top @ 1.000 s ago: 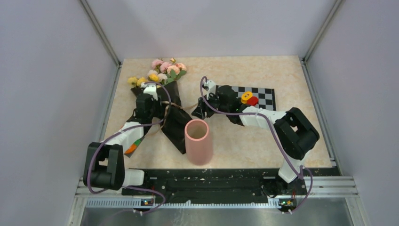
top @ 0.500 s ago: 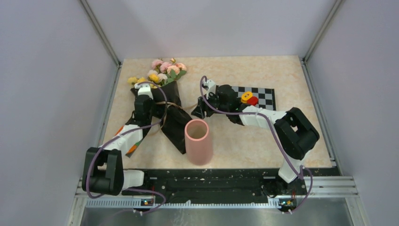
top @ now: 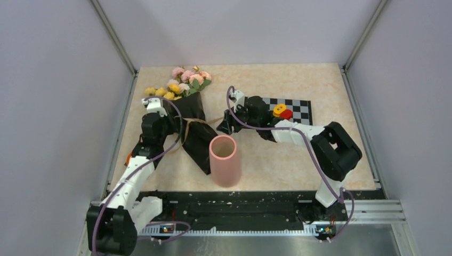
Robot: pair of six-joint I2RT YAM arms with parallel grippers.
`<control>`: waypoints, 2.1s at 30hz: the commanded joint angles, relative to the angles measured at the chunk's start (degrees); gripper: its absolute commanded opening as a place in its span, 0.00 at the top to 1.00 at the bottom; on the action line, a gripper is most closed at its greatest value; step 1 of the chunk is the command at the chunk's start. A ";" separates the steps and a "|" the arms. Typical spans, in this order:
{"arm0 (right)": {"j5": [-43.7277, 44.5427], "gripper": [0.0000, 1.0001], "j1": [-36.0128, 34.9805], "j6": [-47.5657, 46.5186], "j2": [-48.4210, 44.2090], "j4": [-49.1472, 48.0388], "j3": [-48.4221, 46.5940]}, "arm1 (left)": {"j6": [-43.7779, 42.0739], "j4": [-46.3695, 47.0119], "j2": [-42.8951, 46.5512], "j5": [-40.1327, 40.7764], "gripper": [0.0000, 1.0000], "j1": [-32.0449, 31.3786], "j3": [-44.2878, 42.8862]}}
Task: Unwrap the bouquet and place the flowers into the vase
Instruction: Untie the ribbon from the wrapping paper.
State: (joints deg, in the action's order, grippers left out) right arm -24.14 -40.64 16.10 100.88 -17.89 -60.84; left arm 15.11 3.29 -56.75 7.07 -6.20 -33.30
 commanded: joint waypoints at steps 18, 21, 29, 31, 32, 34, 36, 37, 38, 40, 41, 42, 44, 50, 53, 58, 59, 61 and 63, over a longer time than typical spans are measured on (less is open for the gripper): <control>-1.33 0.47 0.47 0.52 -7.82 -5.24 5.57 | 0.95 -3.76 2.81 -10.74 0.53 1.01 -0.28; -1.71 0.46 0.47 1.39 -8.32 -6.15 6.27 | -1.89 0.20 0.40 -10.56 0.49 1.01 -0.63; -0.68 0.46 0.48 1.15 -9.68 -5.84 7.67 | -8.94 1.75 -4.56 -12.50 0.45 1.01 -1.45; -0.78 0.46 0.48 0.75 -9.87 -5.43 7.53 | -9.54 1.92 -5.60 -12.21 0.44 0.99 -1.68; -0.77 0.46 0.45 0.62 -9.96 -5.41 7.58 | -9.95 2.23 -6.03 -12.22 0.43 0.99 -1.76; -0.75 0.45 0.48 0.46 -10.00 -5.32 7.58 | -10.49 3.34 -6.62 -12.70 0.42 0.95 -1.68; -0.69 0.45 0.45 0.34 -9.92 -5.23 7.58 | -12.18 3.90 -7.06 -14.40 0.40 0.97 -1.74; -0.65 0.45 0.47 0.34 -9.91 -5.23 7.63 | -12.85 3.92 -7.34 -14.58 0.39 0.98 -1.71; -0.66 0.45 0.42 0.32 -9.98 -5.17 7.62 | -13.48 4.15 -7.74 -14.96 0.39 0.99 -1.70; -0.67 0.45 0.47 0.33 -10.00 -5.07 7.61 | -14.10 4.66 -8.52 -16.10 0.38 0.92 -1.49; -0.65 0.45 0.48 0.24 -10.00 -5.01 7.62 | -14.28 4.82 -8.81 -17.52 0.38 0.92 -1.45; -0.57 0.45 0.43 0.16 -9.98 -4.91 7.60 | -14.50 4.85 -9.03 -18.59 0.38 0.92 -1.55; -0.56 0.45 0.47 0.07 -9.84 -4.86 7.58 | -14.59 4.75 -8.85 -20.12 0.38 0.85 -1.52; -0.94 0.45 0.47 0.39 -9.06 -5.38 7.31 | -13.34 5.72 -5.06 -20.94 0.37 0.84 1.02; -1.32 0.45 0.43 0.54 -8.57 -5.56 7.06 | -12.89 5.74 -4.55 -21.39 0.37 0.84 1.52; -1.28 0.45 0.48 0.52 -8.39 -5.57 7.05 | -12.32 4.55 -5.23 -22.17 0.34 0.02 1.20; -1.26 0.45 0.48 0.46 -8.34 -5.58 7.05 | -12.32 4.69 -5.21 -22.01 0.34 -0.10 1.40; -1.41 0.45 0.47 0.66 -8.04 -5.59 6.96 | -12.37 5.29 -5.48 -21.24 0.33 -0.22 1.80; -1.68 0.44 0.48 0.69 -7.69 -5.66 6.76 | -12.43 5.68 -5.98 -21.09 0.33 -0.22 1.60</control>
State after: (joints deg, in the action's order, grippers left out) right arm -24.84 -40.64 17.04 93.78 -21.34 -53.23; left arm 2.26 6.04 -62.52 -13.72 -6.11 -32.10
